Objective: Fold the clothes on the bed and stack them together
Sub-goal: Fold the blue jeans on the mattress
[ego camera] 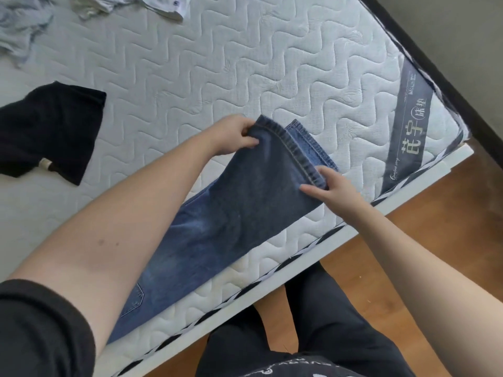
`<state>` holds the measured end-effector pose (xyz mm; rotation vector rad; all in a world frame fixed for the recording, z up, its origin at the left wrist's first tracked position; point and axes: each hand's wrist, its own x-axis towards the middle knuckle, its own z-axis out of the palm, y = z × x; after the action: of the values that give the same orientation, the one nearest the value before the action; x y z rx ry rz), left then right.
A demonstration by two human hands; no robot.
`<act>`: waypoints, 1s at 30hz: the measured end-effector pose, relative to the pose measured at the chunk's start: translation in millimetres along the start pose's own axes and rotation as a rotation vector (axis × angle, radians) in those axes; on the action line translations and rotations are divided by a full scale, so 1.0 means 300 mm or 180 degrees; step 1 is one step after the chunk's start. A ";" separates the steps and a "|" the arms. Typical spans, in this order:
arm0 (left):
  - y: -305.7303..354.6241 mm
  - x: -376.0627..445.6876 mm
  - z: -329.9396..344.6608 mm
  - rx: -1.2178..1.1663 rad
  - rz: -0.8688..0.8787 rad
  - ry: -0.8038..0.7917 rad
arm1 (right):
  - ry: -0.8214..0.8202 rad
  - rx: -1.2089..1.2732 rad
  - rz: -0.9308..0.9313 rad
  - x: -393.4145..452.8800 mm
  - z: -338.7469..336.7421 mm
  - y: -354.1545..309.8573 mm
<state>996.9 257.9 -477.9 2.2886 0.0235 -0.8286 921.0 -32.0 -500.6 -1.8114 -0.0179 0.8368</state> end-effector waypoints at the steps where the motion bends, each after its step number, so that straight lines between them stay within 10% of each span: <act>1: 0.022 -0.002 -0.022 -0.0166 0.0068 0.0128 | 0.0120 0.0211 -0.0114 -0.003 -0.010 -0.016; 8: 0.142 0.147 0.032 -0.0114 -0.0327 0.0610 | 0.1581 -0.0522 0.0197 0.069 -0.117 0.041; 30: 0.003 0.559 0.375 0.0675 -0.1177 0.0803 | 0.1137 -0.0977 0.1274 0.379 -0.188 0.415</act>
<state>1068.0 153.3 -635.4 2.6218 0.5074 -0.7440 991.0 -85.0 -655.1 -2.2768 0.4833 0.8022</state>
